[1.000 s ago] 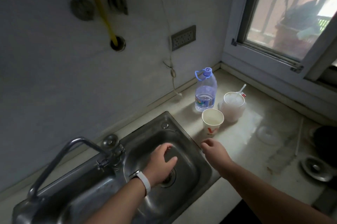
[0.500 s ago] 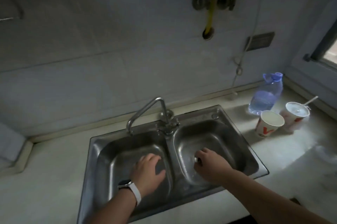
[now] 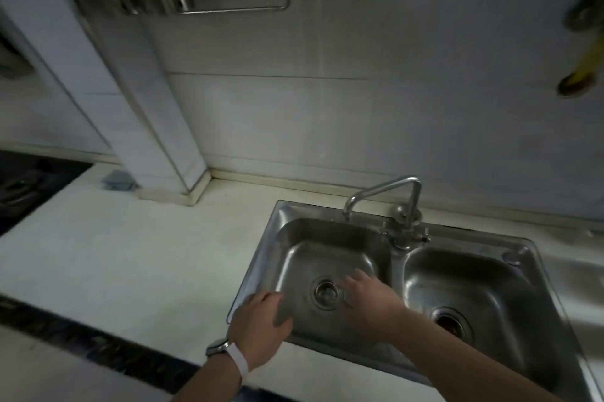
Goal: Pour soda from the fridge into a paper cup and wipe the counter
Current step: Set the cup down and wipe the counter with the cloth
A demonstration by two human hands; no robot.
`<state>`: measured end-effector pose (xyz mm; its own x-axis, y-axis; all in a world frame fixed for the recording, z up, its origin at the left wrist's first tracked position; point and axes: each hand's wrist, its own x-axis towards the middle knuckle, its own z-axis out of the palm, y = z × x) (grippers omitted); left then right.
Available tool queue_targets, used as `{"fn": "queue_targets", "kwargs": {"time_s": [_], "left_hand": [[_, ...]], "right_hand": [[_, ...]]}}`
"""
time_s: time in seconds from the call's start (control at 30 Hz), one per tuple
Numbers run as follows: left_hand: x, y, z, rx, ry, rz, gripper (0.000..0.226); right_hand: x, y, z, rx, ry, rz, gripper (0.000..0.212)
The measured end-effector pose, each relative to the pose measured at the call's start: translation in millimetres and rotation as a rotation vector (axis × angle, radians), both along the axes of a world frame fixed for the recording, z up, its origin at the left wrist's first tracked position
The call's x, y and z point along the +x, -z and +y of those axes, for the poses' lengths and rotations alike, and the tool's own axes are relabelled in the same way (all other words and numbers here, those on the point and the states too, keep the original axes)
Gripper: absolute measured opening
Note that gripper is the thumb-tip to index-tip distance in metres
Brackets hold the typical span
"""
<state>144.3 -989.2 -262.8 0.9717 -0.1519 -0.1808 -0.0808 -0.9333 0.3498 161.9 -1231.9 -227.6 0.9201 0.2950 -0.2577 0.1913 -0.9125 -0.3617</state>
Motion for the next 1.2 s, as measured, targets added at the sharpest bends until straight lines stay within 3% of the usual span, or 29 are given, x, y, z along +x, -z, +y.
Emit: {"fn": "queue_targets", "kwargs": {"time_s": [0.23, 0.4, 0.57, 1.0, 1.13, 1.2], "left_hand": [[-55.0, -21.0, 51.8, 0.016, -0.243, -0.043, 0.081], [-90.7, -38.0, 81.0, 0.006, -0.406, -0.075, 0.078], [-115.8, -47.1, 113.9, 0.048, -0.487, -0.088, 0.080], [-134.0, -29.3, 293.5, 0.070, -0.449, -0.081, 0.082], [-142.7, -23.5, 362.9, 0.148, -0.413, -0.060, 0.066], [-148.8, -28.2, 391.9, 0.182, -0.395, -0.149, 0.053]], "right_hand": [[11.3, -0.4, 65.1, 0.059, -0.277, -0.012, 0.039], [5.9, 0.8, 116.9, 0.113, -0.421, -0.018, 0.027], [8.0, 8.1, 168.7, 0.087, -0.565, 0.003, 0.045], [-5.8, -9.1, 340.7, -0.055, -0.691, -0.053, 0.048], [-6.2, -20.5, 407.2, -0.089, -0.698, -0.131, 0.048], [-7.7, -23.7, 436.0, -0.092, -0.696, -0.167, 0.047]]}}
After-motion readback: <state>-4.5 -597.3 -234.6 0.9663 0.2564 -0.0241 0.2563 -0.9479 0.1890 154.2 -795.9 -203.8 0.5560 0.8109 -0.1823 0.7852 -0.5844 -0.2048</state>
